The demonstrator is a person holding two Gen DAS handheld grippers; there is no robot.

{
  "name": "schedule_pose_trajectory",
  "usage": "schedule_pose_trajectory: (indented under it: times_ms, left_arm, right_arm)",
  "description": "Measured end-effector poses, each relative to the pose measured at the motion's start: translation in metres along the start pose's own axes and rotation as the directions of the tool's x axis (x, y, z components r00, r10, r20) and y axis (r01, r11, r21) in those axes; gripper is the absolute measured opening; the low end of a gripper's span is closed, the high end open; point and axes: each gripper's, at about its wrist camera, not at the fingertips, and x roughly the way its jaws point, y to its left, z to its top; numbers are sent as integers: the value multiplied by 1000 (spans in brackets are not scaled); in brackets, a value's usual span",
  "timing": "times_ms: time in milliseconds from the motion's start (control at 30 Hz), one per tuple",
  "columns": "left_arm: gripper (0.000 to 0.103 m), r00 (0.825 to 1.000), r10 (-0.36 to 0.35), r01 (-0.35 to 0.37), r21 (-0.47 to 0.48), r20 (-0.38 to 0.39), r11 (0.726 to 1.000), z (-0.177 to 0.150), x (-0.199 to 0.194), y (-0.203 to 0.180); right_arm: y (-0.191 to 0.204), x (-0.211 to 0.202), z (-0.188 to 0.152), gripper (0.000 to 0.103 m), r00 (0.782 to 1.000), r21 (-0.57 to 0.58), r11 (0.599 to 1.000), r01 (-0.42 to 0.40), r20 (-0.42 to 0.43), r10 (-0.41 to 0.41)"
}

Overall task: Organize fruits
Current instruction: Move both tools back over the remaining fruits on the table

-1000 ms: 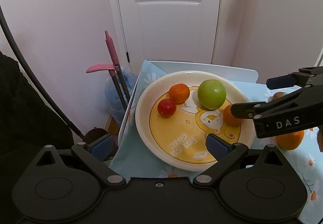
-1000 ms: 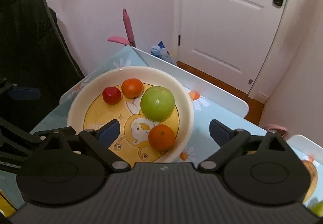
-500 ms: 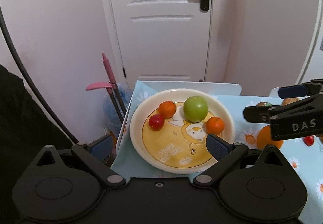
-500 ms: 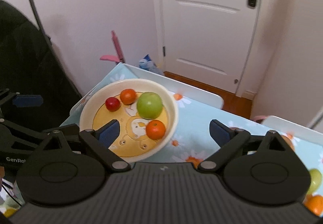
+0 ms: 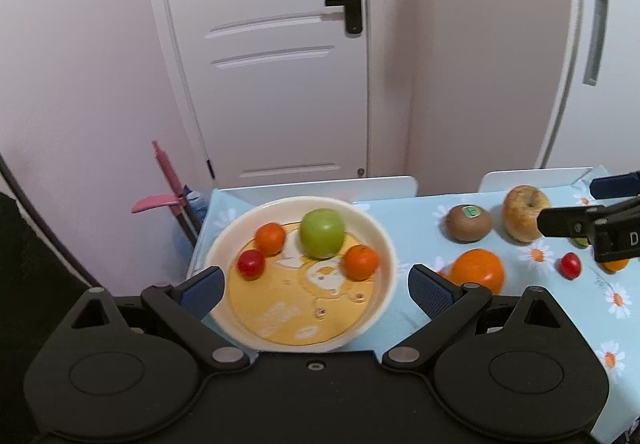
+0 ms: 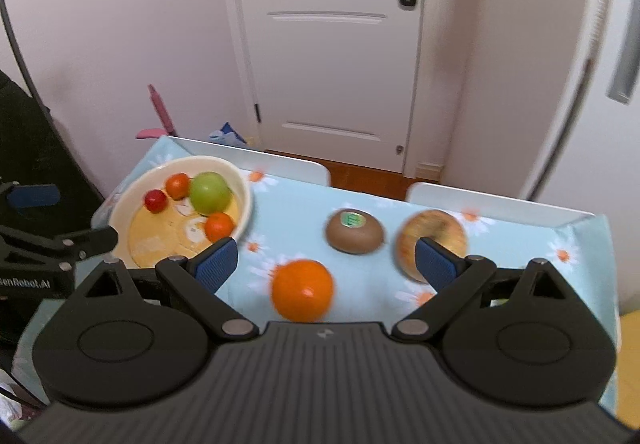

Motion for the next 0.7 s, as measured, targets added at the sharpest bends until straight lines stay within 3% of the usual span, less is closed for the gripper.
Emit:
schedule_pose_trajectory:
  times_ms: [467,700]
  left_arm:
    - [100,1000,12,-13,-23,-28,1000,-8,17,-91]
    - [100,999,24,-26,-78,-26,997,-19,44,-120]
  right_arm:
    - [-85,6,-46,103,995,-11,998,-59,-78,58]
    - [-101,23,-68,103,993,-58,994,-91,-77,87]
